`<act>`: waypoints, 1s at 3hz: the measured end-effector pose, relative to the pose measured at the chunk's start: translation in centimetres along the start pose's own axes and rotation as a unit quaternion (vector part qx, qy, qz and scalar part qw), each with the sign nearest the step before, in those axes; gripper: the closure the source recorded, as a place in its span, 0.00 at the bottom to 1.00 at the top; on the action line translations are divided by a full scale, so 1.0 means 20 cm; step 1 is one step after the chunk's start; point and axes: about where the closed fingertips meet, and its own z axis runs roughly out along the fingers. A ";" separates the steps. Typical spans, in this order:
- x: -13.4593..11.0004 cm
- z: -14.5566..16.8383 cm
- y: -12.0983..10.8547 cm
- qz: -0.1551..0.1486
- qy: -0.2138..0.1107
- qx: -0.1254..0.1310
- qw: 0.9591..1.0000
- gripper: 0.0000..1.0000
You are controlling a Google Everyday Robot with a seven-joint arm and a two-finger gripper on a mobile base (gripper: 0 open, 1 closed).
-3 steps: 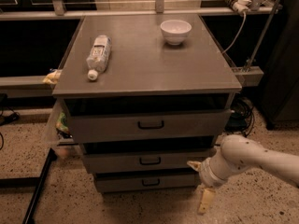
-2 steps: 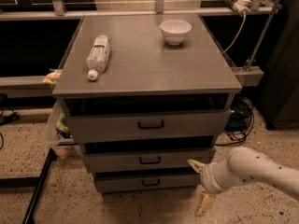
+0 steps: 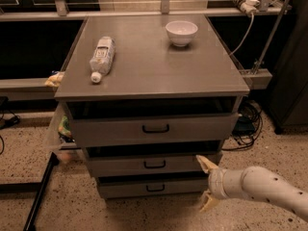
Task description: Open middle drawer
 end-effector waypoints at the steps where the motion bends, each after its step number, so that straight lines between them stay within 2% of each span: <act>1: 0.04 0.05 -0.07 -0.001 -0.006 0.025 1.000 0.00; 2: 0.08 0.11 -0.13 0.000 -0.007 0.033 0.999 0.00; 3: 0.14 0.18 -0.19 0.005 0.000 0.028 1.000 0.00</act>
Offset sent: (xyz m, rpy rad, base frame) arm 0.0575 -0.0096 -0.0226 0.0249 -0.0738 -0.0405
